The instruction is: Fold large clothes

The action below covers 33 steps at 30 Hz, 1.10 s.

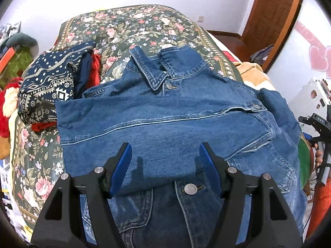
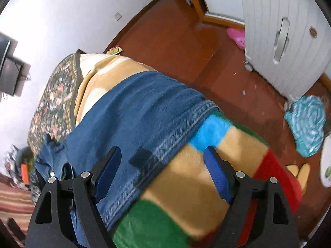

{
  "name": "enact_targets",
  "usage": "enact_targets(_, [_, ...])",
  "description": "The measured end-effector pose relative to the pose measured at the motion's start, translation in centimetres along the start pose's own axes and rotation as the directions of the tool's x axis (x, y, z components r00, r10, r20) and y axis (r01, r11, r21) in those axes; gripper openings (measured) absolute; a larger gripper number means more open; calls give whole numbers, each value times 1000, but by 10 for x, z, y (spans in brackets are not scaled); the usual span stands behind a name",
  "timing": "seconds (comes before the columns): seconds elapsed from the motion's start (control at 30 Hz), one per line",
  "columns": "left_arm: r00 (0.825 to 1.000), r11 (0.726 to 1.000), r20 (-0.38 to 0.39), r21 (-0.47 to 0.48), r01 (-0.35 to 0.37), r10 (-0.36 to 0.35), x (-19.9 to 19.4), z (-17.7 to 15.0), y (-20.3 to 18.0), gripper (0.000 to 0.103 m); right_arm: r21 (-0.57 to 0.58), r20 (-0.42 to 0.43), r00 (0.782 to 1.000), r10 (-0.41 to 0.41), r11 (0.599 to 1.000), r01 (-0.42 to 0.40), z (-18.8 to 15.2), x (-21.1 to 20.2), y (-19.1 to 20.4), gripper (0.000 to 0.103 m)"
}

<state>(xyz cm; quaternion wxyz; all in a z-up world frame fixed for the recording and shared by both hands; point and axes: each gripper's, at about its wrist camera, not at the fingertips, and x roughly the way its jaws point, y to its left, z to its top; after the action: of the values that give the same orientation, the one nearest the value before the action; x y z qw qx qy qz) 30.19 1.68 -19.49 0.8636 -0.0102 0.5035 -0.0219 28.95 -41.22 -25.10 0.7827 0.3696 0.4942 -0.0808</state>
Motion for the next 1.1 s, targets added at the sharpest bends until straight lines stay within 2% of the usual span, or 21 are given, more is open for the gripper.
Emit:
enact_targets(0.17, [1000, 999, -14, -36, 8, -9, 6, 3, 4, 67, 31, 27, 1000, 0, 1000, -1, 14, 13, -4, 82])
enact_targets(0.33, [1000, 1000, -10, -25, 2, -3, 5, 1, 2, 67, 71, 33, 999, -14, 997, 11, 25, 24, -4, 81])
enact_targets(0.37, [1000, 1000, -8, -26, 3, -3, 4, 1, 2, 67, 78, 37, 999, -21, 997, 18, 26, 25, -3, 76])
enact_targets(0.43, [1000, 999, -5, -31, 6, -6, 3, 0, 4, 67, 79, 42, 998, -49, 996, 45, 28, 25, -1, 50])
enact_targets(0.53, [1000, 999, 2, -44, 11, -11, -1, -2, 8, 67, 56, 72, 996, -54, 997, 50, 26, 19, 3, 35])
enact_targets(0.57, [1000, 999, 4, -46, 11, -11, -3, -3, 10, 67, 44, 91, 994, -58, 998, 54, 24, 15, 5, 26])
enact_targets(0.63, [1000, 999, 9, -52, 11, -10, -6, -4, 13, 67, 27, 127, 988, -89, 996, 86, 24, 8, 12, 16])
enact_targets(0.7, [1000, 998, 19, -58, 10, -9, -11, -6, 18, 67, -22, 171, 981, -93, 995, 99, 24, -6, 24, 13])
enact_targets(0.83, [999, 997, 42, -74, 6, -3, -20, -10, 27, 67, -113, 262, 965, -25, 992, 56, 27, -41, 54, 10])
enact_targets(0.93, [998, 996, 54, -92, 14, -9, -27, -14, 35, 67, -216, 312, 948, 59, 976, 10, 21, -72, 91, 10])
enact_targets(1.1, [997, 993, 70, -112, 29, -21, -34, -23, 44, 67, -382, 306, 925, 226, 919, -98, -8, -105, 151, 9])
